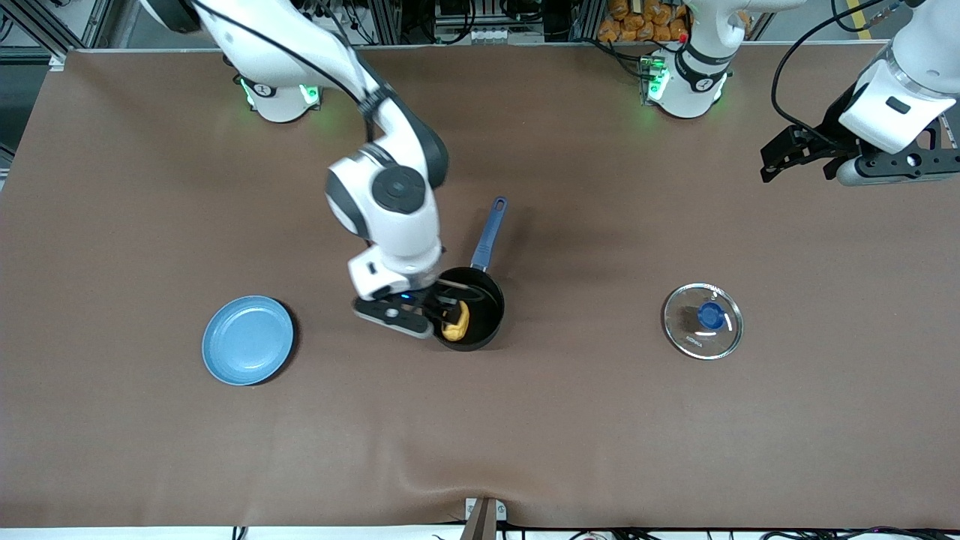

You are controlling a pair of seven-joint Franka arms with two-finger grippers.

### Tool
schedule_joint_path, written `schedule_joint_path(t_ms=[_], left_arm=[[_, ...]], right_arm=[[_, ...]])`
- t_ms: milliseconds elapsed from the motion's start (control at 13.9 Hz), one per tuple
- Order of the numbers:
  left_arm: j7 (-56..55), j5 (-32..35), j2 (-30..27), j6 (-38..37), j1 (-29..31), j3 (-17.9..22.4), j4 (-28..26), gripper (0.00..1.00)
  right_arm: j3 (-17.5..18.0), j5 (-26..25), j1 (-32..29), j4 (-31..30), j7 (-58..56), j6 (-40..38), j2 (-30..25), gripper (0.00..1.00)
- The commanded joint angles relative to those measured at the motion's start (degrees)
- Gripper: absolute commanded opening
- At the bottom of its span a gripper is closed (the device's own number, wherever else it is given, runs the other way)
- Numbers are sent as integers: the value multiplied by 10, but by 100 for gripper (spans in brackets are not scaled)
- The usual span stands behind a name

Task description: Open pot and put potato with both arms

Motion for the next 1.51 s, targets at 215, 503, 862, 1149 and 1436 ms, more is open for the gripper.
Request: schedule_joint_path(t_ms=[215,503,862,1149,1436], left_arm=[[0,-11,-9,-15,3,-3,-1,100],[5,-10,-12,-18,3,-6,-3,100],[5,-10,-11,-17,3,-6,-2,100],[5,-9,-15,-18,2,-7,-1,100],[5,-9,-17,-18,4,-5,-2,100]], right_arm=[[5,18,-118,-22,-254,-180,-149,100],[5,22,-211,-22,-426,-243,-197,100],[4,89,-343,-22,-563,-276,-228,100],[3,133,-385,-29,-556,-312,-267,100],[2,133,-390,-29,-557,-327,-274,100]])
